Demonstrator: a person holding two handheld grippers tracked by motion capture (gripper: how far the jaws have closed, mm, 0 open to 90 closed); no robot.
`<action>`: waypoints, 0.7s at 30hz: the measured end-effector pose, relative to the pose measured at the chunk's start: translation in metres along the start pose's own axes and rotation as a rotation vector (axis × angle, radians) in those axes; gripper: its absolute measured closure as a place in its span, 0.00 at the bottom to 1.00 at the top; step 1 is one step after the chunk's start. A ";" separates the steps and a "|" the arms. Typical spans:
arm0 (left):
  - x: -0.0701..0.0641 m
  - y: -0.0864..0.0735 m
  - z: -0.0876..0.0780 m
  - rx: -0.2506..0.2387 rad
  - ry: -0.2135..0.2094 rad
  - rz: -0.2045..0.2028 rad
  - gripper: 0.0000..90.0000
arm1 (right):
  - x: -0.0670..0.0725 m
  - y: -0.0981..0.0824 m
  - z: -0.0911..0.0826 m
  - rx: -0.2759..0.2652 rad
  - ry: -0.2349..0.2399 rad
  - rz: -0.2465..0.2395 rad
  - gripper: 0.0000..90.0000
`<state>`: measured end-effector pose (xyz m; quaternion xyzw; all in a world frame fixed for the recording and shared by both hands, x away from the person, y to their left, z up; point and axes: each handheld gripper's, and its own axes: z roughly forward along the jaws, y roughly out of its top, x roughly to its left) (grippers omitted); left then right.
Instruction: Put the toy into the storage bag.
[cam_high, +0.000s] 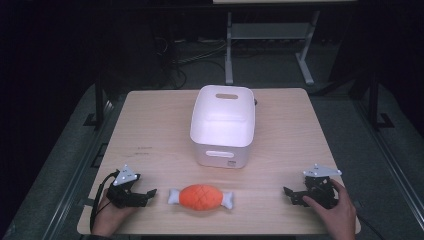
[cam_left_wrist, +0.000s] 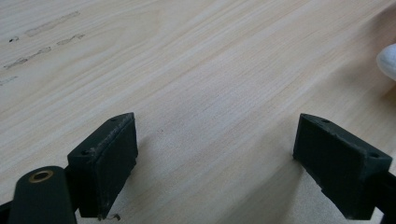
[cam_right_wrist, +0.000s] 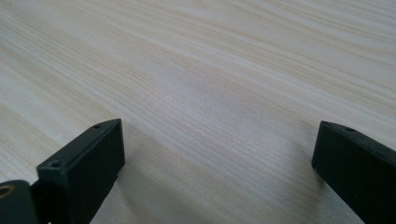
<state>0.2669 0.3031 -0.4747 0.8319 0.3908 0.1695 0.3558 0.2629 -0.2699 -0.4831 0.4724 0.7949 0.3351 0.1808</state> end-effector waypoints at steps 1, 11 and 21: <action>0.000 0.000 0.000 0.000 -0.001 0.001 0.14 | 0.000 0.000 0.000 0.000 0.000 0.001 0.02; 0.000 0.006 -0.005 0.002 -0.060 0.002 0.45 | 0.000 0.000 0.000 0.001 -0.001 -0.001 0.02; -0.005 0.031 -0.005 0.033 -0.137 0.047 1.00 | 0.000 0.000 0.000 0.001 -0.001 0.000 0.02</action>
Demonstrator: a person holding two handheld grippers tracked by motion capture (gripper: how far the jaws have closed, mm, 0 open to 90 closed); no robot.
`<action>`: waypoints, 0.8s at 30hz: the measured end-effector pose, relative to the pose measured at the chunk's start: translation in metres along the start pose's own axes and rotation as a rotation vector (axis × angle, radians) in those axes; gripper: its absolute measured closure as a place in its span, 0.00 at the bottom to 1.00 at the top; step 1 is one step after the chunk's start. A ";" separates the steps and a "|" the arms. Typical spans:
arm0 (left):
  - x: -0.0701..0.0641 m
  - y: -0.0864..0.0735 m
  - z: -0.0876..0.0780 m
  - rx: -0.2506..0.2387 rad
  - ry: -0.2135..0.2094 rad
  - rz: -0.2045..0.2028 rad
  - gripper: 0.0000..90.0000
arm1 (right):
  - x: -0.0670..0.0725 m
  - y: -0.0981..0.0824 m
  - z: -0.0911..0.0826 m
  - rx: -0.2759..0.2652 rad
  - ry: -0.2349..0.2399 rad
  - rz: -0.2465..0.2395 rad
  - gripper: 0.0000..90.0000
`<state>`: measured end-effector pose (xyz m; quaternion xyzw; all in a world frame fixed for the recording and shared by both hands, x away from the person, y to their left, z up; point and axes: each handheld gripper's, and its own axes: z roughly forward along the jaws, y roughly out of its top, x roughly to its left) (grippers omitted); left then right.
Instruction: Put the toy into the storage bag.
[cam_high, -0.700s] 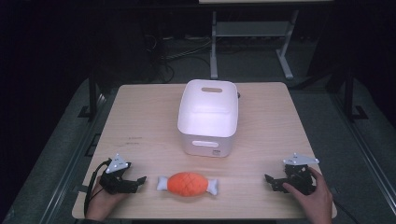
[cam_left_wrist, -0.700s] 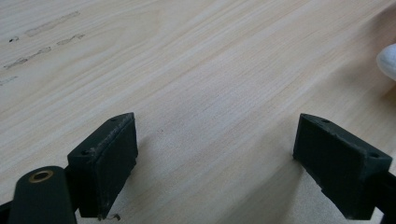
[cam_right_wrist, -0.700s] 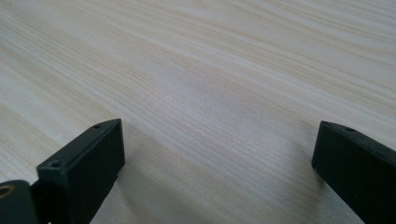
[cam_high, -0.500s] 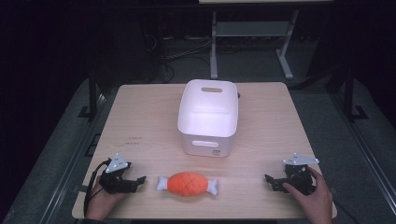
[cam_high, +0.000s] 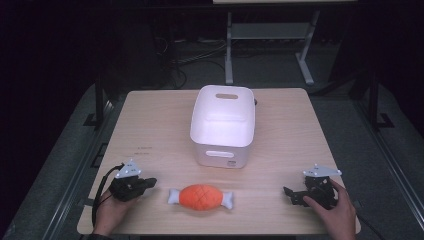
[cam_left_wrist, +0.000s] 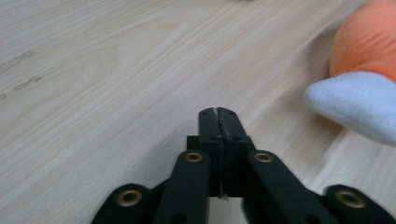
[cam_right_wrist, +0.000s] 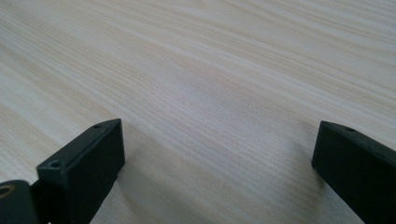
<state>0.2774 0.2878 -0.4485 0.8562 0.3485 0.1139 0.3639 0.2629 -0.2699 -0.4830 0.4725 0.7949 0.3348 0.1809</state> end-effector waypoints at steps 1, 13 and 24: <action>0.000 0.002 0.001 0.006 -0.012 -0.002 1.00 | 0.000 0.000 0.000 0.000 0.000 0.000 0.02; -0.004 0.023 0.016 0.036 -0.077 0.058 1.00 | 0.000 0.000 0.000 0.001 0.000 0.001 0.02; -0.012 0.037 0.032 0.034 -0.106 0.085 1.00 | 0.000 0.000 0.000 0.000 0.000 0.000 0.02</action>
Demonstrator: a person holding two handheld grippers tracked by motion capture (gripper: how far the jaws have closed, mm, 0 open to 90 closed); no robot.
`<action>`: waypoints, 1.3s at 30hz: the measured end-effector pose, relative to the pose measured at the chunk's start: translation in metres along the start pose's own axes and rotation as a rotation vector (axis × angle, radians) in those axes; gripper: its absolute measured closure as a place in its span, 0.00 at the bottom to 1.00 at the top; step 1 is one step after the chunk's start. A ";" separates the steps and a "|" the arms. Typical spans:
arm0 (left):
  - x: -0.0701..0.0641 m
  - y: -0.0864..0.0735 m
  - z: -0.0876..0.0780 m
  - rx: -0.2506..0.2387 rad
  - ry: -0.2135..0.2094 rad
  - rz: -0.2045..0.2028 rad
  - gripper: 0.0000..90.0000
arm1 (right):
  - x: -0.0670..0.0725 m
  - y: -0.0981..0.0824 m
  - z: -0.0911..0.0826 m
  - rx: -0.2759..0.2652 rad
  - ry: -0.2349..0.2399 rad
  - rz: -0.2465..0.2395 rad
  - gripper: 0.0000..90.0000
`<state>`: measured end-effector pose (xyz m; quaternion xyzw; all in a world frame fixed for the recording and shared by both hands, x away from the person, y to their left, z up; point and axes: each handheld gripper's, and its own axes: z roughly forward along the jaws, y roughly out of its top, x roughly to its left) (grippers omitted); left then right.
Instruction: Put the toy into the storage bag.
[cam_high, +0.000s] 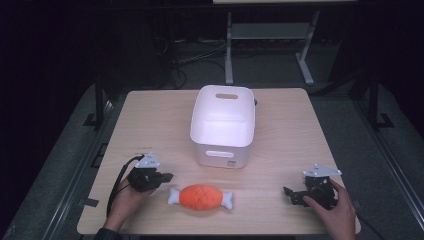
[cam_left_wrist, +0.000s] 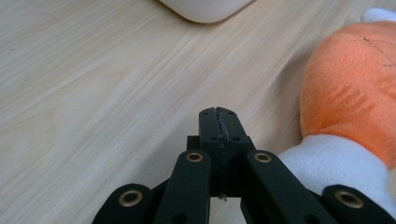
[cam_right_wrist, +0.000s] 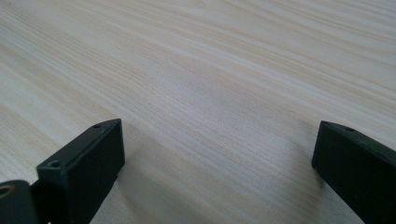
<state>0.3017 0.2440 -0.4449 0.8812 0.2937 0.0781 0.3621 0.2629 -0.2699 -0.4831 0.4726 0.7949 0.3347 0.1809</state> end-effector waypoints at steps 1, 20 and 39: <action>-0.001 0.001 0.002 0.004 -0.003 0.007 1.00 | 0.000 0.000 0.000 0.000 0.000 0.000 0.02; -0.019 -0.007 0.003 0.033 -0.053 0.029 1.00 | 0.000 0.000 0.000 0.000 0.000 0.000 0.02; -0.039 -0.027 -0.012 0.024 -0.074 -0.021 0.99 | 0.000 0.000 0.000 0.000 0.000 0.000 0.02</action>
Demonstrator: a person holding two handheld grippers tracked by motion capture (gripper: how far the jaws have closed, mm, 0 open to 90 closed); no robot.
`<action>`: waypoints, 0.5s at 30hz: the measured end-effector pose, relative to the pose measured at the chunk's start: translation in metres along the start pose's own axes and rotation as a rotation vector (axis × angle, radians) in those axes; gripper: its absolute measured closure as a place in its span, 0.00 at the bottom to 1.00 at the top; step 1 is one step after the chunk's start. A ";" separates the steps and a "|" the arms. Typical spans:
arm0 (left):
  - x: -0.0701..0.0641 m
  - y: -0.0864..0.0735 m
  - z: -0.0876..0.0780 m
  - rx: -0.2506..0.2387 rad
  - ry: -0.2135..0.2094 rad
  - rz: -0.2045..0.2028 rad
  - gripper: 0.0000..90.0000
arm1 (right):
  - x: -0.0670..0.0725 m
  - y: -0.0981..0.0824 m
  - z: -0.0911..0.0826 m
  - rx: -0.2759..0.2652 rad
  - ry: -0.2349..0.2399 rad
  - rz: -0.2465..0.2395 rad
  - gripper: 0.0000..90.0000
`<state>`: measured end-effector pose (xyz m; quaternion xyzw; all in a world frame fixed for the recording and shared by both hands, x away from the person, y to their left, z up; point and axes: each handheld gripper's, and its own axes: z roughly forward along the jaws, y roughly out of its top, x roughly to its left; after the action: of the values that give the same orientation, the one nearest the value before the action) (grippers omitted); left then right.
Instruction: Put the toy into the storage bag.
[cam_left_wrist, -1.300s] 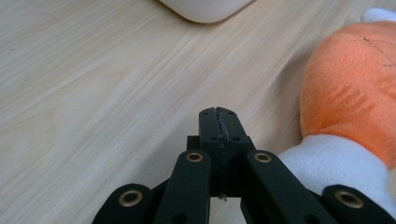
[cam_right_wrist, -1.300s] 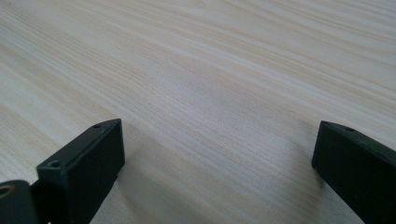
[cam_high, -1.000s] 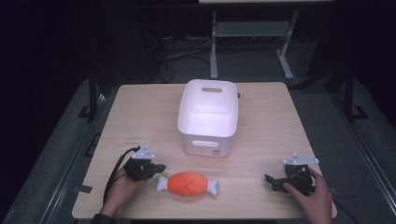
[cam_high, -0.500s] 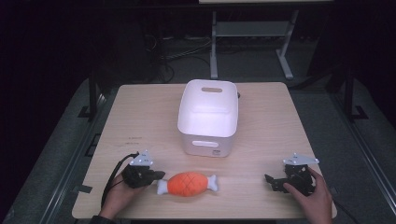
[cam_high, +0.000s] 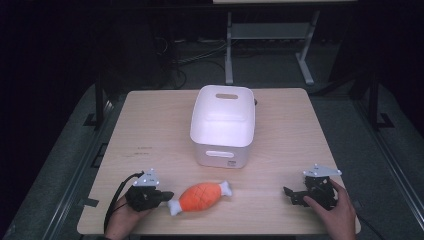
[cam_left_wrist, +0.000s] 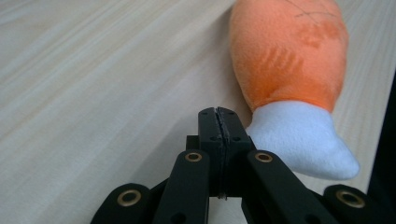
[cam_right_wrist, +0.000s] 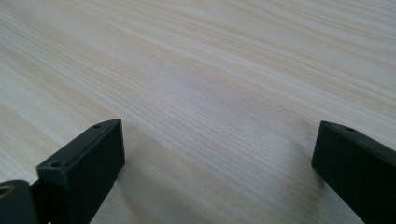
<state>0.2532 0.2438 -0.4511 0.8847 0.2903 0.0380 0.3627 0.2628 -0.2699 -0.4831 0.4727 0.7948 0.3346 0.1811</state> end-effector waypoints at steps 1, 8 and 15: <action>-0.002 -0.001 0.000 -0.005 0.000 -0.008 0.99 | 0.000 0.000 0.000 0.000 -0.001 0.000 0.02; -0.014 -0.006 -0.002 -0.003 -0.011 -0.022 0.99 | 0.000 0.000 0.000 0.000 -0.001 0.001 0.02; -0.020 -0.008 -0.002 0.005 -0.008 -0.028 0.96 | 0.000 0.000 0.000 0.000 -0.001 0.003 0.02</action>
<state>0.2320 0.2388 -0.4517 0.8817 0.3012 0.0286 0.3620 0.2627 -0.2696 -0.4830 0.4739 0.7941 0.3346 0.1812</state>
